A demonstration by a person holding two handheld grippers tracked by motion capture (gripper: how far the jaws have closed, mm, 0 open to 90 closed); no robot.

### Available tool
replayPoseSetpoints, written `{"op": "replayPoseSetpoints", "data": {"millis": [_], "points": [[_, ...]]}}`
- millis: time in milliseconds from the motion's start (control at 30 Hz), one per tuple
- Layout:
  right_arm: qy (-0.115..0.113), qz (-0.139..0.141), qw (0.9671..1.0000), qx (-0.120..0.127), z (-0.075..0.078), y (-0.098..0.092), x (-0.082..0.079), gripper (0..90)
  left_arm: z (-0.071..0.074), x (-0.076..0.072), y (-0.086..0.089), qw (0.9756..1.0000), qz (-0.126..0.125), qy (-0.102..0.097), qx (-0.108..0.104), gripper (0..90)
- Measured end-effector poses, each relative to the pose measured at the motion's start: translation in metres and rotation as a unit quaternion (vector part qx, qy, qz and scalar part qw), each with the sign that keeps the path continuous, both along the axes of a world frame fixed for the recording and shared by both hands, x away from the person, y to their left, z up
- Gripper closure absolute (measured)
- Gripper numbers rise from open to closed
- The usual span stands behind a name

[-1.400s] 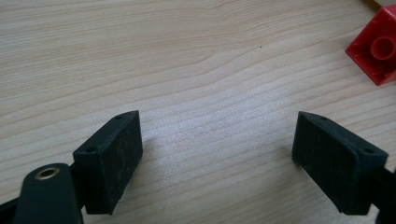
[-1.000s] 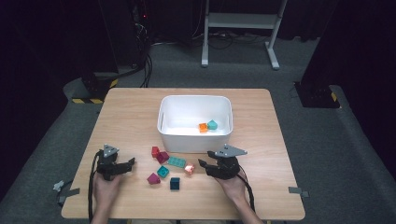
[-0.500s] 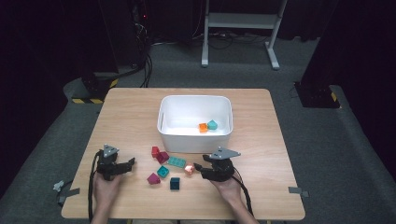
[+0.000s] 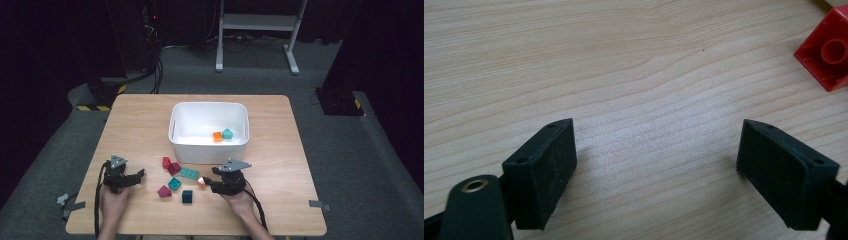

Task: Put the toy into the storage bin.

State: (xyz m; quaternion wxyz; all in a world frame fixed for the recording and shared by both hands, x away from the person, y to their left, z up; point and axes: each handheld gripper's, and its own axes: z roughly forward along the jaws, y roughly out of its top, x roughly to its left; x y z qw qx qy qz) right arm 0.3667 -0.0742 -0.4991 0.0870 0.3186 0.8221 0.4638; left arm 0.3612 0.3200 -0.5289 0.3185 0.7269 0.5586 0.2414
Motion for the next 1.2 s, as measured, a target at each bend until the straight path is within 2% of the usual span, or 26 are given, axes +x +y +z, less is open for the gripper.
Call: {"op": "replayPoseSetpoints", "data": {"millis": [600,967,1200], "points": [[0.007,0.020,0.9996,-0.016,-0.008,0.022,0.006,47.0,0.000,0.000,0.000,1.0000,0.000,0.000,0.000,16.4],[0.012,0.022,0.9993,-0.030,-0.015,0.026,0.007,48.6,0.000,0.000,0.000,1.0000,0.000,0.000,0.000,16.4],[0.009,0.023,0.9988,-0.043,-0.017,0.026,0.006,53.0,0.000,0.000,0.000,1.0000,0.000,0.000,0.000,16.4]]}}
